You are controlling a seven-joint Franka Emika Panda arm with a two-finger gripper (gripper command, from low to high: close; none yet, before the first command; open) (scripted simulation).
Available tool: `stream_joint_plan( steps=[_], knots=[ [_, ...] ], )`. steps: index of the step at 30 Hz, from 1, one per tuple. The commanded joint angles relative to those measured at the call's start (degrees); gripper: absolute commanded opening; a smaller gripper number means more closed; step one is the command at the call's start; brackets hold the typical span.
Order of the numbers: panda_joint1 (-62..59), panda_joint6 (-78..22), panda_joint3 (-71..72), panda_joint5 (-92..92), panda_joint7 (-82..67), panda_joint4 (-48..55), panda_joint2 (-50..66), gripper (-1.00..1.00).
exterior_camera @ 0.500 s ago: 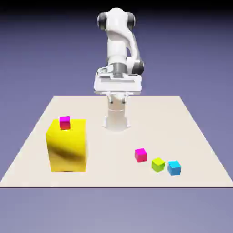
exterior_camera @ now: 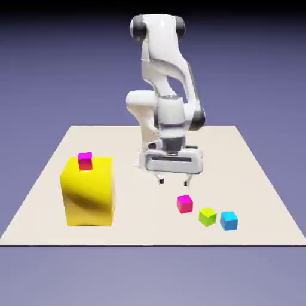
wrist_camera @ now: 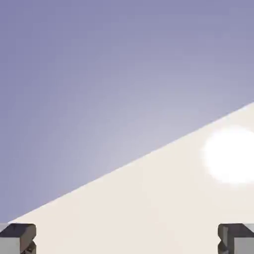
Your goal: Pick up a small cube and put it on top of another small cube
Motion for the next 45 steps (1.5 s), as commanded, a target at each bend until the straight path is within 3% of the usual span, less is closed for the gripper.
stream_joint_plan(
  steps=[1,12,17,18,19,25,45],
  knots=[
    [-0.9,-0.9,1.6,0.4,2.5,0.9,2.1,0.0],
    [-9.8,-9.9,16.5,4.6,26.1,9.0,22.0,0.0],
    [-1.9,-0.5,9.5,0.3,28.4,10.3,32.3,0.0],
    [-1.9,-0.5,9.5,0.3,28.4,10.3,32.3,-1.0],
    [-1.9,-0.5,9.5,0.3,28.4,10.3,32.3,-1.0],
    [-8.5,-9.8,17.0,5.1,24.1,9.5,20.8,-1.0],
    [-24.2,-36.0,-24.6,16.2,51.3,8.5,-18.7,-1.0]
  ],
)
